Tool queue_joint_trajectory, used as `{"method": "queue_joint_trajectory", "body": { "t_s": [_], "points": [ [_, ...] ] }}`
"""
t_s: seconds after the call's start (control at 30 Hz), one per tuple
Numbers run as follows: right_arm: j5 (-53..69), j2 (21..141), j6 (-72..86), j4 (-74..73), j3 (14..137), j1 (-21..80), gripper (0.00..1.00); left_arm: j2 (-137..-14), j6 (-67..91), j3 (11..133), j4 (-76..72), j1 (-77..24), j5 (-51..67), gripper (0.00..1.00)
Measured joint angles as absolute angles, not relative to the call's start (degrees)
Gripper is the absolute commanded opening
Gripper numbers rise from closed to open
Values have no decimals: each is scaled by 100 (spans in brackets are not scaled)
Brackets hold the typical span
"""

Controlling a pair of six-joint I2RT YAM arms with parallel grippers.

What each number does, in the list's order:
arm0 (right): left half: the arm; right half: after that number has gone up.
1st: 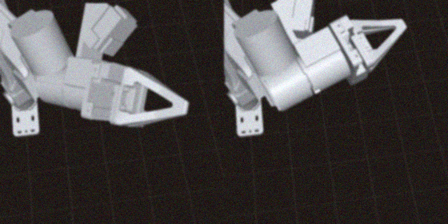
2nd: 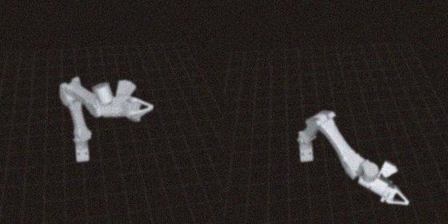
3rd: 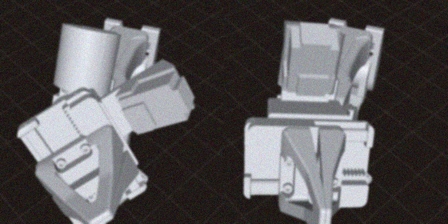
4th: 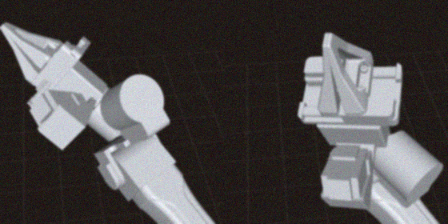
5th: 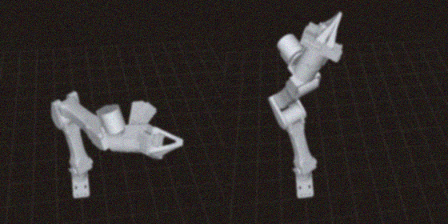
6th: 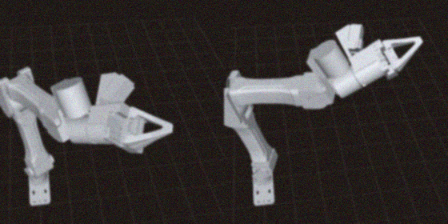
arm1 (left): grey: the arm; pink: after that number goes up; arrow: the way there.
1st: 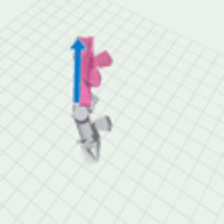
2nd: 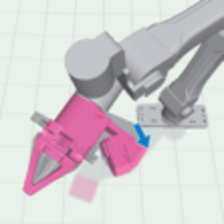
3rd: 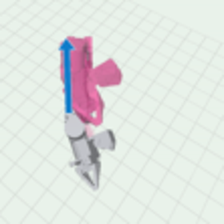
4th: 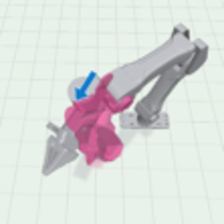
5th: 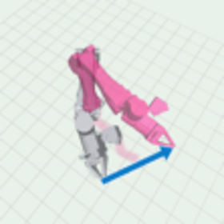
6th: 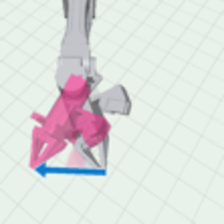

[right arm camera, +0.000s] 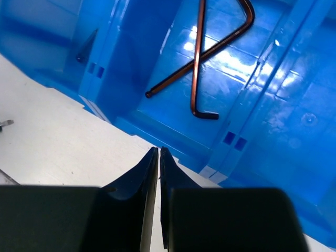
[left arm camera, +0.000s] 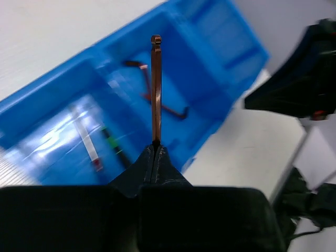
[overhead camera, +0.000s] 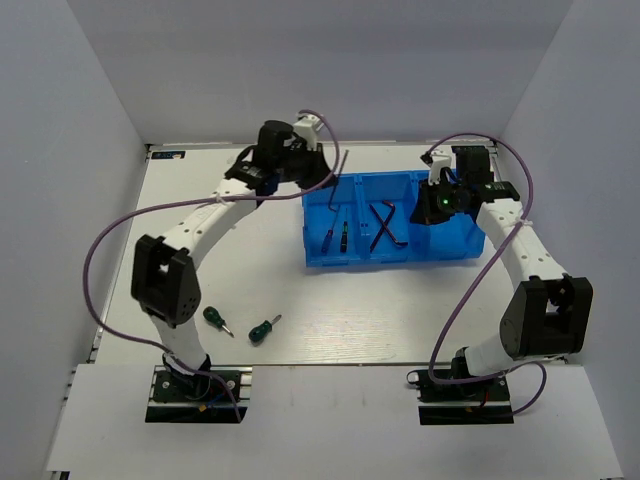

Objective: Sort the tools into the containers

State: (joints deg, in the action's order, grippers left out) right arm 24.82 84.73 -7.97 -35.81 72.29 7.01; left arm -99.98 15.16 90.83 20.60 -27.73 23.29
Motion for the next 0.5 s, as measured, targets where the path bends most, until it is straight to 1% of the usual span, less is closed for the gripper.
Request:
{"method": "queue_joint_trajectory", "body": {
  "t_s": [0.1,0.23,0.33,0.37,0.4,0.5],
  "points": [
    [2392,8436,-795,-3542,7150,652,12,-10610,1896,9437,1581,-3057,2847,0],
    [2285,8208,-790,-3505,6989,585,12,-11472,2316,9994,1243,-3382,3223,0],
    [2198,7985,-788,-3417,6838,517,19,-12105,2519,10567,1186,-3614,3286,0],
    [2165,7915,-786,-3406,6790,495,23,-12289,2571,10746,1201,-3684,3277,1],
    [2130,7843,-795,-3393,6740,478,25,-12433,2604,10871,1199,-3754,3262,5],
    [2082,7712,-792,-3363,6646,421,34,-12637,2679,10984,1284,-3905,3190,29]
  ]
}}
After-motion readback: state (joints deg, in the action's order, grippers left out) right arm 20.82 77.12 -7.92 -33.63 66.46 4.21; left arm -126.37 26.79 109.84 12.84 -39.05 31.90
